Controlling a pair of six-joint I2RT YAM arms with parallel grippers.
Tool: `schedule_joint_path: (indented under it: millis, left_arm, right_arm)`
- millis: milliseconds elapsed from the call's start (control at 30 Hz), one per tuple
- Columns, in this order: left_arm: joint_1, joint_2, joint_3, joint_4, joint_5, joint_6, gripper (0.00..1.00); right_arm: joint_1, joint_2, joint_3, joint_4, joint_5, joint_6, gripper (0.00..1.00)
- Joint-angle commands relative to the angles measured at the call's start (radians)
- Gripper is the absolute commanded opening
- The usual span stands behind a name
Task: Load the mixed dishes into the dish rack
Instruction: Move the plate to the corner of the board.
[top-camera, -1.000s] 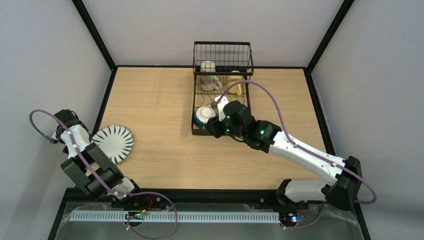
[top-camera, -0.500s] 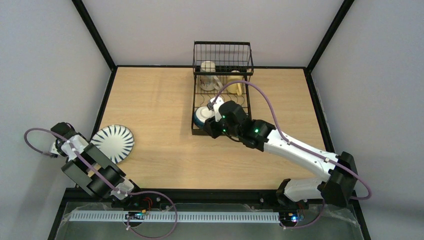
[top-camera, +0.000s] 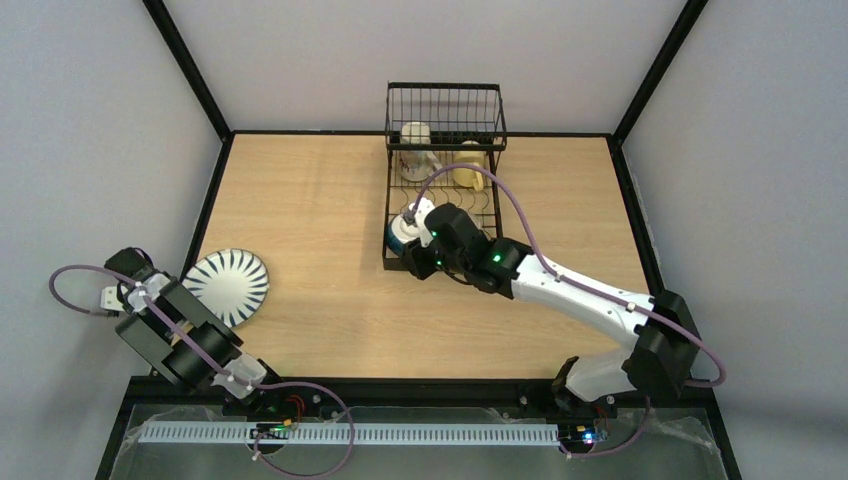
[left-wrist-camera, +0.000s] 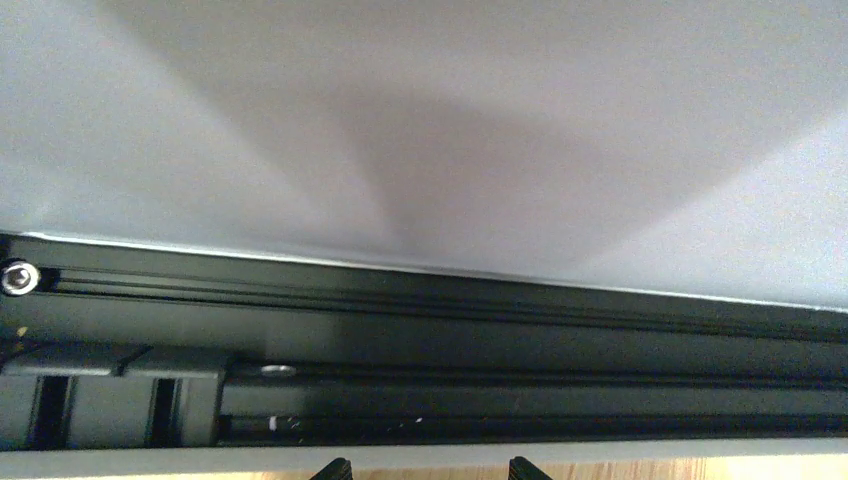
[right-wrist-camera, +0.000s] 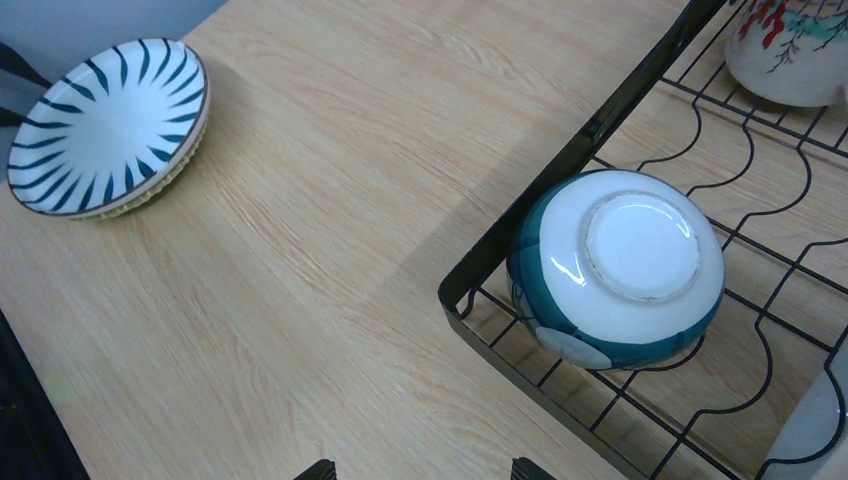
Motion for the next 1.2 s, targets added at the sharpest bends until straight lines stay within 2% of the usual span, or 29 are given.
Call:
schedule_joint_path:
  millis: [0, 167, 400, 633, 1167]
  left_arm:
    - [0.013, 0.087, -0.017, 0.114, 0.060, -0.036, 0.88]
    - [-0.014, 0.178, 0.012, 0.168, 0.141, -0.027, 0.82]
    - [-0.140, 0.276, 0.128, 0.134, 0.181, 0.036, 0.79]
    - [-0.214, 0.264, 0.104, 0.126, 0.174, 0.004, 0.79]
    - [-0.252, 0.152, 0.027, 0.050, 0.158, 0.056, 0.78]
  right_arm:
    - [0.004, 0.032, 0.014, 0.024, -0.015, -0.015, 1.00]
    - [0.004, 0.051, 0.014, 0.034, -0.019, -0.012, 1.00]
    - [0.004, 0.078, 0.029, 0.045, -0.021, -0.011, 1.00]
    - [0.004, 0.093, 0.057, 0.042, -0.011, -0.017, 1.00]
    - [0.004, 0.077, 0.083, 0.034, -0.005, -0.033, 1.00]
